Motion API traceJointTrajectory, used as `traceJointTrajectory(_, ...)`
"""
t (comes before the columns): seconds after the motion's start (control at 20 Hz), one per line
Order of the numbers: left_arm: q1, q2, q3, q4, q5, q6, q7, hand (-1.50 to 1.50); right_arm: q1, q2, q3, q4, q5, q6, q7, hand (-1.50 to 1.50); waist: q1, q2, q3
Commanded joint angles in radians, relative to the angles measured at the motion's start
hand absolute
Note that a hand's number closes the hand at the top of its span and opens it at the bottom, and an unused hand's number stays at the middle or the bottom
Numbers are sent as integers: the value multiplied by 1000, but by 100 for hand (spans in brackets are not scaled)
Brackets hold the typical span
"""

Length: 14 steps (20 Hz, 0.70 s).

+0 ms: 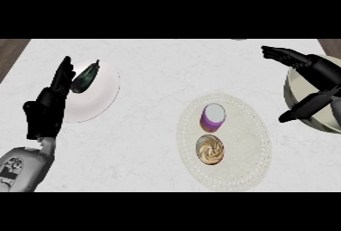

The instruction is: Pick the can from the placemat and place it in the bowl

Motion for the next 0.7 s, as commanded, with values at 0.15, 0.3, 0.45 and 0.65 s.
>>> traceJointTrajectory(0.15, 29, -9, 8, -25, -24, 10, 24, 0, -113, 17, 144, -60, 204, 25, 109, -150, -15, -6, -2)
traceJointTrajectory(0.3, 37, -29, -3, -48, -43, 14, 31, 0, -184, 83, 161, -72, 222, 68, 192, -150, -19, -6, -2)
traceJointTrajectory(0.45, -14, -47, 21, 13, -48, 5, 50, 0, -179, 122, 190, -76, 272, 100, 200, -150, -30, -5, -1)
traceJointTrajectory(0.65, 4, -24, 67, 27, -43, -40, 21, 0, -136, 139, 210, -166, 314, 143, 247, -150, -37, -7, -2)
